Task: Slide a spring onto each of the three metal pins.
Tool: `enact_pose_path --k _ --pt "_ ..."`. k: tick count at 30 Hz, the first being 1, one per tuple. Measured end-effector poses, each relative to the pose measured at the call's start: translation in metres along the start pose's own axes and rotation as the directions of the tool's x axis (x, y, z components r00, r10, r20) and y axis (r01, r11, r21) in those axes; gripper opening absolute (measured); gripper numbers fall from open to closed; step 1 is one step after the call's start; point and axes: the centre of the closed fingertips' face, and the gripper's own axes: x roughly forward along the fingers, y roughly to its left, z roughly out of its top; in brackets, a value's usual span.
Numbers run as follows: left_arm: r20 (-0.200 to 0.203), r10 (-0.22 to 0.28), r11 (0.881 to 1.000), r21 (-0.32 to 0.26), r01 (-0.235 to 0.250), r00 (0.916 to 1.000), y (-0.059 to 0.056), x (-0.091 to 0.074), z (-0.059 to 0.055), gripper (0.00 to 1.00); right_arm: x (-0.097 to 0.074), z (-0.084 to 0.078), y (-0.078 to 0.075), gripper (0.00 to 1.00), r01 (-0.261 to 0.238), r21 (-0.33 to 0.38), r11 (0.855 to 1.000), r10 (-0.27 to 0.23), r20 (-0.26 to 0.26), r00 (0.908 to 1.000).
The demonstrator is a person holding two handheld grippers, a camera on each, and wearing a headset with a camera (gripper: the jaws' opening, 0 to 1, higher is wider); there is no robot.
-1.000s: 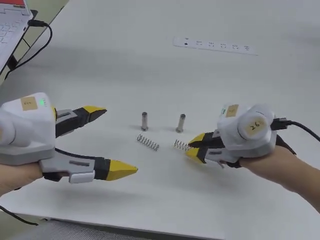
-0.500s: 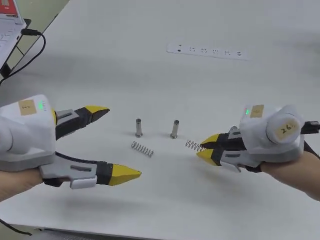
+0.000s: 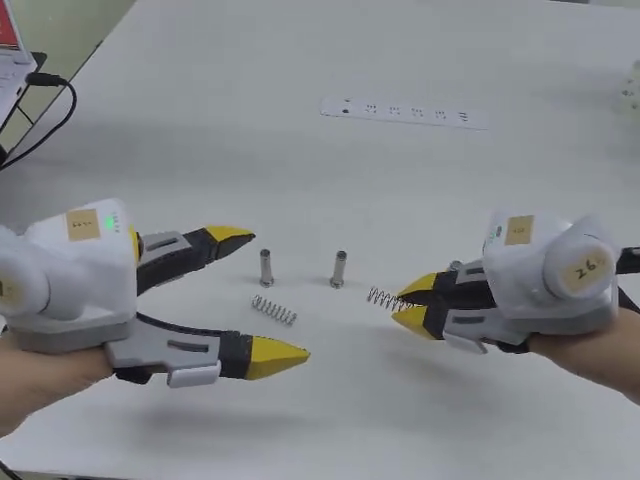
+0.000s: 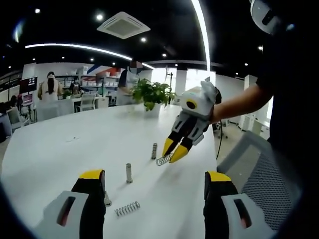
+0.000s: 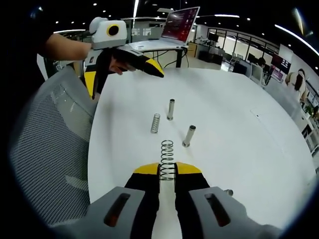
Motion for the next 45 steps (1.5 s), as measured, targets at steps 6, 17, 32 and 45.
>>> enact_pose_path --k 6,17,32,45 --pt "-0.042 -0.065 0.998 0.0 0.065 0.997 -0.01 0.017 -0.009 0.7 0.0 0.01 0.006 0.08 -0.017 -0.031 0.999 0.017 0.011 0.9998" --pt "-0.08 -0.156 0.988 -0.004 0.156 0.9845 -0.021 0.045 -0.014 0.57 -0.002 0.023 0.021 0.08 -0.07 -0.116 0.991 0.074 0.034 0.9967" --pt "-0.058 -0.211 0.977 -0.03 0.21 0.9757 -0.027 0.059 -0.009 0.31 -0.003 0.024 0.026 0.08 -0.102 -0.159 0.982 0.107 0.028 0.9939" --pt "-0.049 -0.23 0.973 -0.039 0.228 0.972 -0.032 0.06 -0.01 0.16 -0.006 0.031 0.033 0.08 -0.131 -0.198 0.971 0.142 0.041 0.989"
